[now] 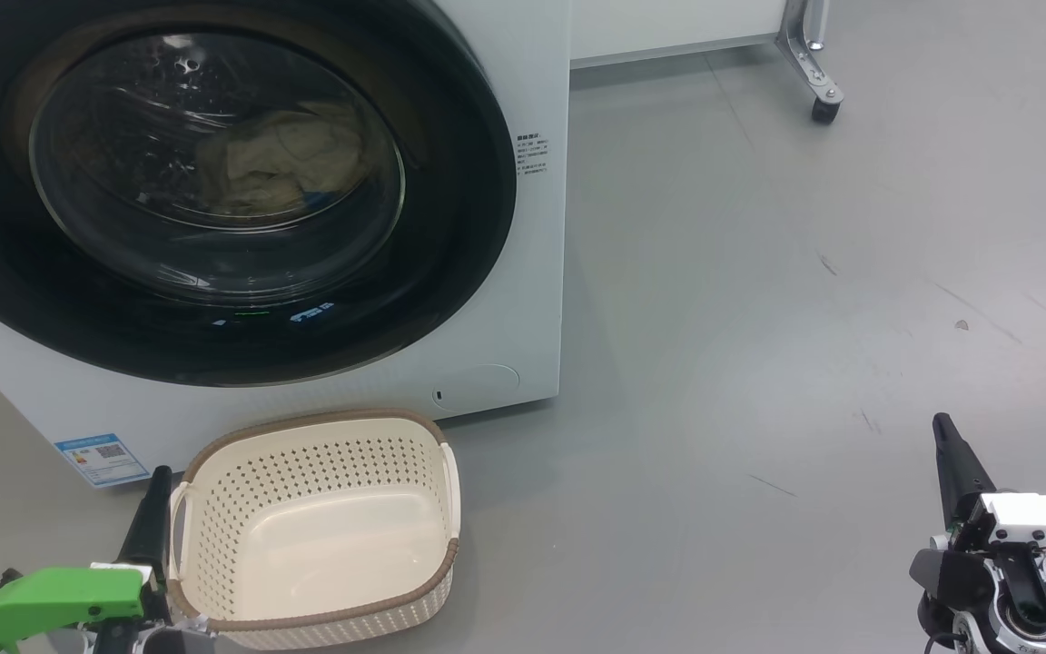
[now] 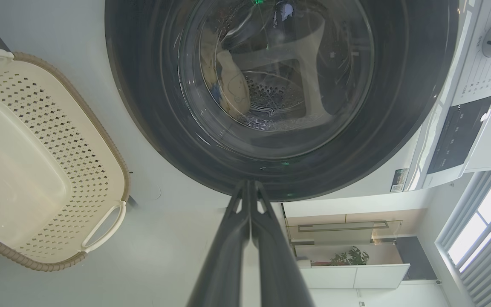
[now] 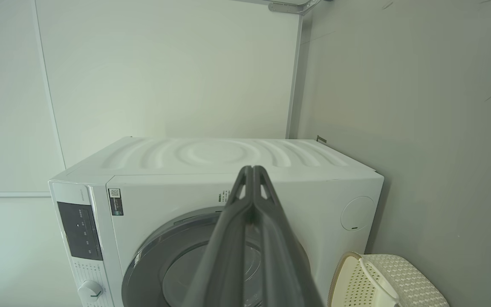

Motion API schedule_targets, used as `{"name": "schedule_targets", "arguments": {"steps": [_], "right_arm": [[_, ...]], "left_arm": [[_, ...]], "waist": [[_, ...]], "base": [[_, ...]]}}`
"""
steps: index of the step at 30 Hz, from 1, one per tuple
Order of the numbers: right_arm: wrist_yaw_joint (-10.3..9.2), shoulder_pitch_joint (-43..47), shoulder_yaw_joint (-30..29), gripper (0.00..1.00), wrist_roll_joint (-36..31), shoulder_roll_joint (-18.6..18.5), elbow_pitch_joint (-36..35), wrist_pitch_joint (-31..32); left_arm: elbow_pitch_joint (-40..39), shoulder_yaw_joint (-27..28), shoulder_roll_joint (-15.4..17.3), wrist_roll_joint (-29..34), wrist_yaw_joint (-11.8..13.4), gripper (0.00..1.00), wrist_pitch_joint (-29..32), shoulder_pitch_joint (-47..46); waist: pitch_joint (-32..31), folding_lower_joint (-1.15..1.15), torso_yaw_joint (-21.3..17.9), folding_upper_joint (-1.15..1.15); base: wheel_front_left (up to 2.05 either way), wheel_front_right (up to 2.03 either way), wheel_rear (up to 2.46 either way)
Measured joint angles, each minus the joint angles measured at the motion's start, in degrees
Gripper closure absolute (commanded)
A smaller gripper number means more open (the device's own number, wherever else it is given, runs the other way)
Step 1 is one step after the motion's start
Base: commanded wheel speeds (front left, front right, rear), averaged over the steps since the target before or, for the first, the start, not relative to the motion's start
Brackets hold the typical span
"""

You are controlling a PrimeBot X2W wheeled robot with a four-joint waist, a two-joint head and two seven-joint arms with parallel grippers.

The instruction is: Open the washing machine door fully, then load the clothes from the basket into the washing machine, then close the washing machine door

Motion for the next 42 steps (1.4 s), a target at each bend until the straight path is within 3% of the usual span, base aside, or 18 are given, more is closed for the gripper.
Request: {"name": "schedule_targets", "arguments": {"steps": [42], "right_arm": [[0.02,-0.03,-0.22,1.00,-0.01,0.09,0.25,0.42]], "left_arm": [[-0.04,0.36,-0.08,0.00,0.00,1.00,0.02,-0.02]], "waist": [[0.00,0.00,0.00,0.00]], "base": [[0.00,0.00,0.00]]}}
